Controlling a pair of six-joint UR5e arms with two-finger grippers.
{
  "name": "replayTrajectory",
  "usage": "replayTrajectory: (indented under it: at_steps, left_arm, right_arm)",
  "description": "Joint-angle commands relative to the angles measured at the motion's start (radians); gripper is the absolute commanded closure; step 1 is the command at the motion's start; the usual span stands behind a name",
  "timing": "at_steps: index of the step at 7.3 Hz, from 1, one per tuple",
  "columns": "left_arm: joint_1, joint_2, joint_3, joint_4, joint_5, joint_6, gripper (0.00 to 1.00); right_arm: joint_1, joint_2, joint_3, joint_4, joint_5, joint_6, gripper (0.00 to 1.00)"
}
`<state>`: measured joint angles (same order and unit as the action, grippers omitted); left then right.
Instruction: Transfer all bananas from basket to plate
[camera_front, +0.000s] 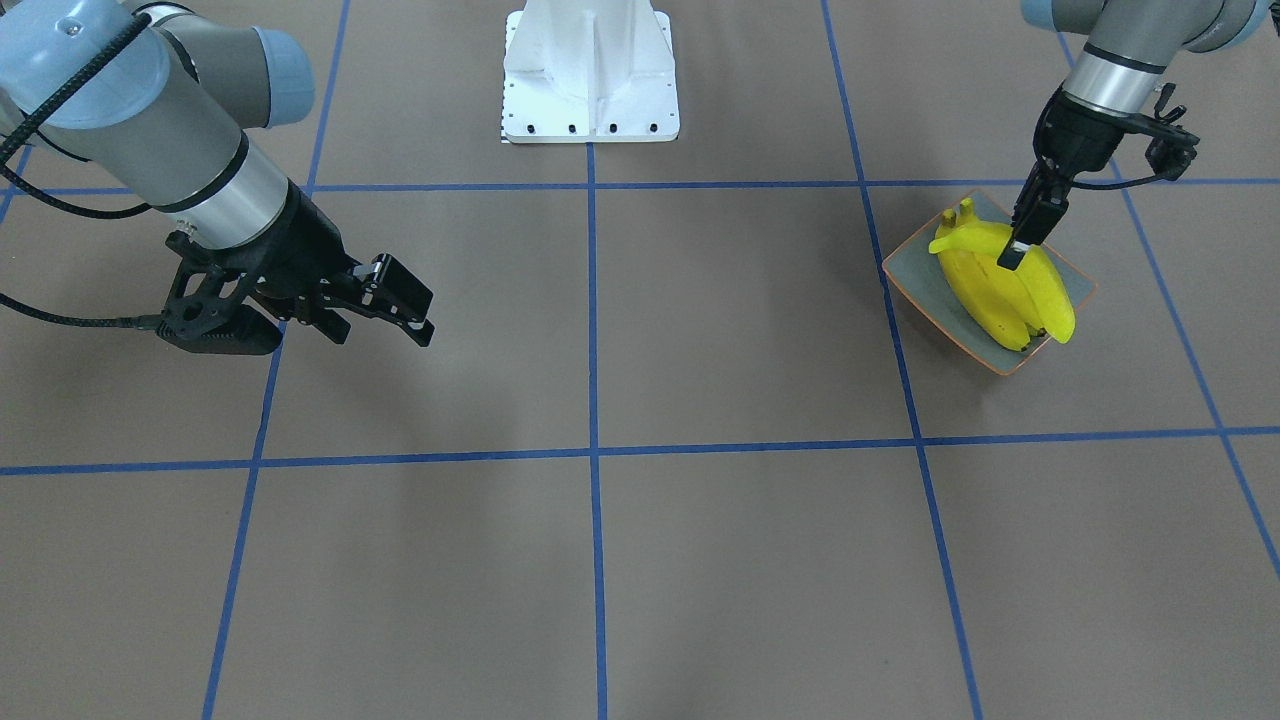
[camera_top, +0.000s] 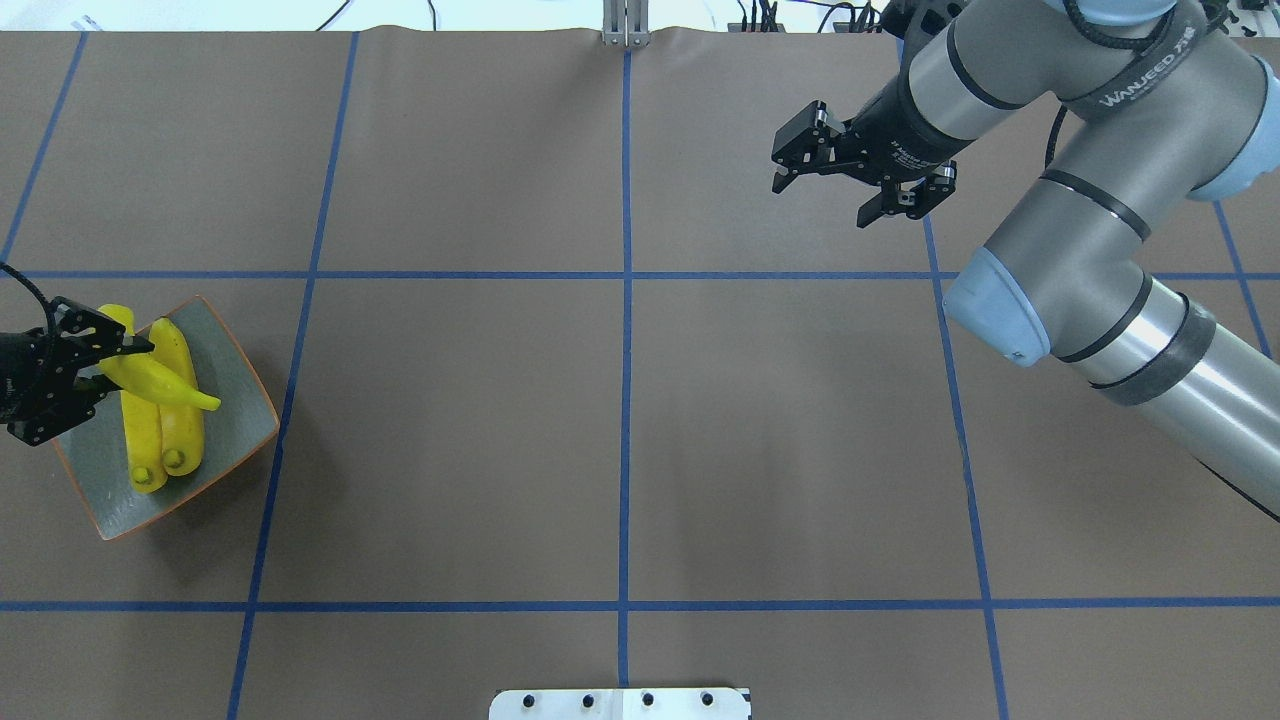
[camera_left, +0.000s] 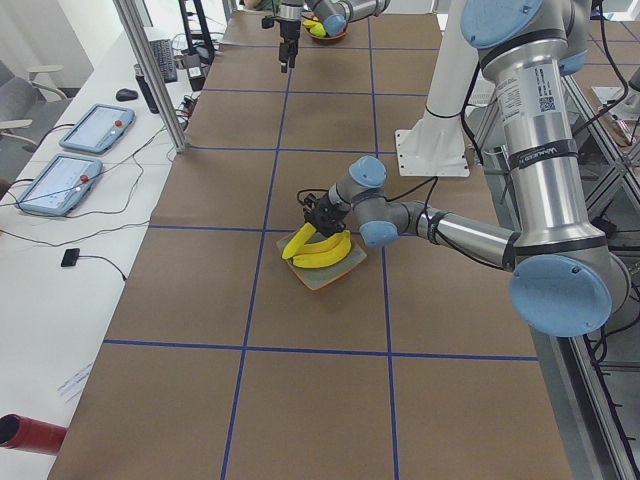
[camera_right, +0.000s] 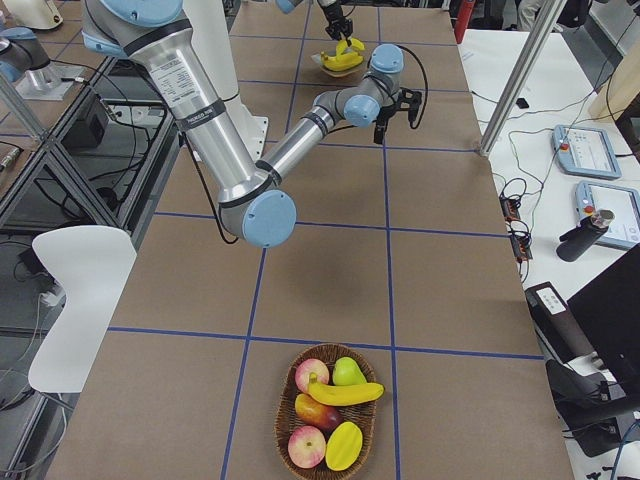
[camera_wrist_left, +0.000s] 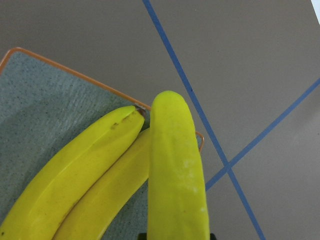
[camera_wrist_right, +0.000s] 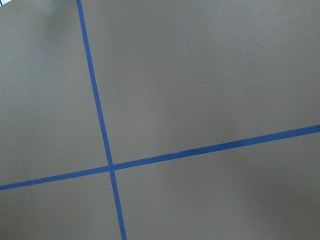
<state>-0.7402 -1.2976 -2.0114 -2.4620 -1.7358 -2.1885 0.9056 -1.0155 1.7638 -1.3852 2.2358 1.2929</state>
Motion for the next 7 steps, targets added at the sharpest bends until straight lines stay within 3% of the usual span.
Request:
replayTrajectory:
  at_steps: [1,7]
  left_arm:
    - [-0.001,0.001,0.003,0.0,-0.001,-0.027,1.0]
    - [-0.011,0.04,0.013,0.008,0.006,-0.03,1.0]
  right_arm:
    - [-0.002,-0.002,0.0,0.0,-0.001,0.0,0.0]
    - [-0.007,-0.002,0.005,0.0,-0.007,0.0,0.0]
